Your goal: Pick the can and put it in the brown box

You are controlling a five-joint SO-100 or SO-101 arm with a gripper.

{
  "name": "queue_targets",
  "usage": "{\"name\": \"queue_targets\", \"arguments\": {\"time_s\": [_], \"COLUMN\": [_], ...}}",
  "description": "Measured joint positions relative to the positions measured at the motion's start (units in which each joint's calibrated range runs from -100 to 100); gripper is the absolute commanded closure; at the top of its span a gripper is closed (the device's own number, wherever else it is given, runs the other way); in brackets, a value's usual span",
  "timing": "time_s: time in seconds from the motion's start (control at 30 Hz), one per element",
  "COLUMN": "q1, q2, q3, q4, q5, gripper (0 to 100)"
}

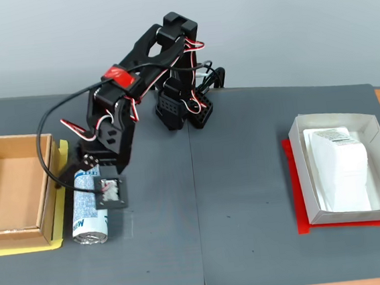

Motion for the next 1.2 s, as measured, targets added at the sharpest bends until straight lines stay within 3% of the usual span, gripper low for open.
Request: {"name": "queue_targets", "arguments": {"time_s": [1.2], "q1": [1.18], "q2": [10.40], "q3": [0.27], "q4": [0.00], "q5": [-0.15], "gripper": [61]}}
